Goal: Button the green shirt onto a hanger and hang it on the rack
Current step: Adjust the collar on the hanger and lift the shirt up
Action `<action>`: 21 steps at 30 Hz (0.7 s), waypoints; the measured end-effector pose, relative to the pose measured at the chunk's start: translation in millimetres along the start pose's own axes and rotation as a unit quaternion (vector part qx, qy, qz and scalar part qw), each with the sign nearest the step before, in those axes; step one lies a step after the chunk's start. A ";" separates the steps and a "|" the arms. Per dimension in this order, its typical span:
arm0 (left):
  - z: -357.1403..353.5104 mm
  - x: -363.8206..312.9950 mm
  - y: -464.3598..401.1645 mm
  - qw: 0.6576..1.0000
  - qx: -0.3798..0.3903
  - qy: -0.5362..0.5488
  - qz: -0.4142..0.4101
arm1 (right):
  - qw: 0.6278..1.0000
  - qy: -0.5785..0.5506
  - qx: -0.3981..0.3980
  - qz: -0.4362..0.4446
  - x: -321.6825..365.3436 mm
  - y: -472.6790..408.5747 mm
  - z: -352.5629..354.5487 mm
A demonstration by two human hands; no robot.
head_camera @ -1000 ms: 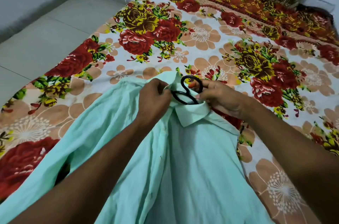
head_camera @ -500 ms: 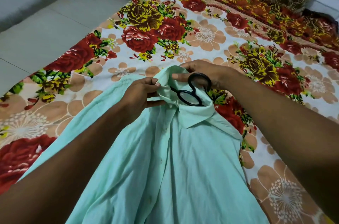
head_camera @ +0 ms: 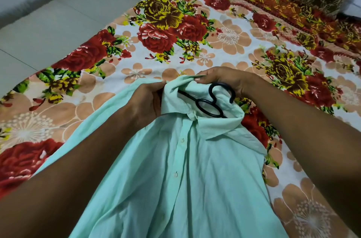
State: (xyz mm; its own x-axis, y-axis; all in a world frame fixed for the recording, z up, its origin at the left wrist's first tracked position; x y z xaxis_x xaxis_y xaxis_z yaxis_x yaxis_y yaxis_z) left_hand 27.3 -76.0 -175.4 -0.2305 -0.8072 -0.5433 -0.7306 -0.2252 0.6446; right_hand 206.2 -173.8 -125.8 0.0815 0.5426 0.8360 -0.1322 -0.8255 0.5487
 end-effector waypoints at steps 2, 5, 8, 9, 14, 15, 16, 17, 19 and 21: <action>3.7 0.8 -3.3 0.999 -0.026 -0.018 -0.020 | 0.998 -0.065 0.005 -0.023 1.7 -1.7 -2.1; 2.3 1.1 -5.1 0.997 -0.039 -0.033 -0.061 | 0.996 -0.067 -0.031 -0.048 3.4 -4.8 -1.6; -7.4 0.6 -0.6 0.993 0.006 -0.069 -0.096 | 0.996 -0.052 -0.054 -0.042 5.6 -3.1 -3.1; -7.5 0.4 0.5 0.990 0.001 -0.087 -0.107 | 0.997 -0.050 -0.054 -0.035 6.6 -2.1 -3.6; -1.3 3.1 -9.0 0.994 -0.038 -0.035 -0.092 | 0.997 -0.070 0.012 -0.027 8.0 8.5 -5.2; -1.8 2.5 -10.8 0.996 -0.039 -0.012 -0.084 | 0.997 -0.073 0.023 -0.028 6.7 9.3 -4.8; -2.7 2.3 -12.0 0.996 -0.042 0.001 -0.080 | 0.997 -0.069 0.028 -0.026 5.2 10.3 -5.0; -3.9 1.8 -12.7 0.996 -0.044 0.005 -0.078 | 0.998 -0.055 0.031 -0.019 3.6 10.4 -4.6; -4.8 1.4 -14.0 0.996 -0.047 -0.004 -0.075 | 1.000 -0.019 0.025 0.002 2.9 10.9 -5.3; -4.3 -0.1 -14.4 0.995 -0.058 -0.030 -0.080 | 1.000 -0.019 0.015 0.014 4.5 9.2 -4.7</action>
State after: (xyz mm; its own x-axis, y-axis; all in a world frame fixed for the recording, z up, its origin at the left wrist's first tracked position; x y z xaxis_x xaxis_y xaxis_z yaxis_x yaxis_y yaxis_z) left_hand 40.6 -75.0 -182.3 -0.1578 -0.7229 -0.6727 -0.6823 -0.4126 0.6035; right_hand 200.7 -178.2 -117.0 0.1162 0.5130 0.8505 -0.1044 -0.8452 0.5241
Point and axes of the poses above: each hand's wrist, its own y-axis away from the middle knuckle, its own z-axis out of the back of the hand, x = y × z, the point moved 4 cm from there along -y, towards the middle knuckle, and after that the axes turned 7 degrees about z, right-handed, at the moved point
